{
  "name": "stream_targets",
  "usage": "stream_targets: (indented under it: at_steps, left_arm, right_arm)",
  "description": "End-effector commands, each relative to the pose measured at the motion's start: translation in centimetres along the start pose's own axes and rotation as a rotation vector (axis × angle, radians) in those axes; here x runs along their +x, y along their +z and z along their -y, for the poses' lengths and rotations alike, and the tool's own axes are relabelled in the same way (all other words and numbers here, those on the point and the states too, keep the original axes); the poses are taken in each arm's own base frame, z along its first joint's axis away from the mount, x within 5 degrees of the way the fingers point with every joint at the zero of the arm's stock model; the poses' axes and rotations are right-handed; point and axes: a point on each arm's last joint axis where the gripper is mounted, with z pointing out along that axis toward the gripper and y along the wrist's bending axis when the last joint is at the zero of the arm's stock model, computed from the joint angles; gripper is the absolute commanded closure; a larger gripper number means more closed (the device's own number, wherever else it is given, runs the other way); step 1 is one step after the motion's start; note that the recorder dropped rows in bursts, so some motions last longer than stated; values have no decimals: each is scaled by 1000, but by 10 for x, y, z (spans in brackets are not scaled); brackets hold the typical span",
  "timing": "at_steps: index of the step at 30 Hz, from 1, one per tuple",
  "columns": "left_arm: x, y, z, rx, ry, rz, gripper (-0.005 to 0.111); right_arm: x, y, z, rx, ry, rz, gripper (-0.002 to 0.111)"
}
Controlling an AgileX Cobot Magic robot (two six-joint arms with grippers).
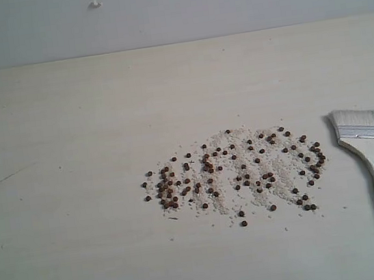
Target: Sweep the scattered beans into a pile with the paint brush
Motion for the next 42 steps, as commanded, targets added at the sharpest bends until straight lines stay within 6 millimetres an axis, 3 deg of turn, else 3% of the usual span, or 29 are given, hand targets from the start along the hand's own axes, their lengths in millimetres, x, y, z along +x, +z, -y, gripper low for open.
stream_targets:
  at_steps: [1,4,11,15,17,19,25,30,36,42]
  left_arm:
    - [0,0,0,5,3,2,107]
    - [0,0,0,5,3,2,107]
    - [0,0,0,5,3,2,107]
    - [0,0,0,5,3,2,107]
    - [0,0,0,5,3,2,107]
    - [0,0,0,5,3,2,107]
    - [0,0,0,5,3,2,107]
    - [0,0,0,5,3,2,107]
    - [0,0,0,5,3,2,107]
    - [0,0,0,5,3,2,107]
  right_arm:
    - [-1,0,0,-5,327,26,108]
    - [-4,0,0,-15,517,53,108]
    - [-8,-1,-1,-37,540,96,108]
    - [-32,-6,-5,-178,614,339,108]
    - [-45,-7,-8,-201,526,425,108]
    - [-68,0,-14,-161,400,405,108]
    - [-119,59,-29,-18,114,93,108]
    - [-124,113,-31,55,-77,-279,108]
    - [-98,171,-26,84,-214,-813,108]
    - [-41,192,-13,130,-186,-1304,99]
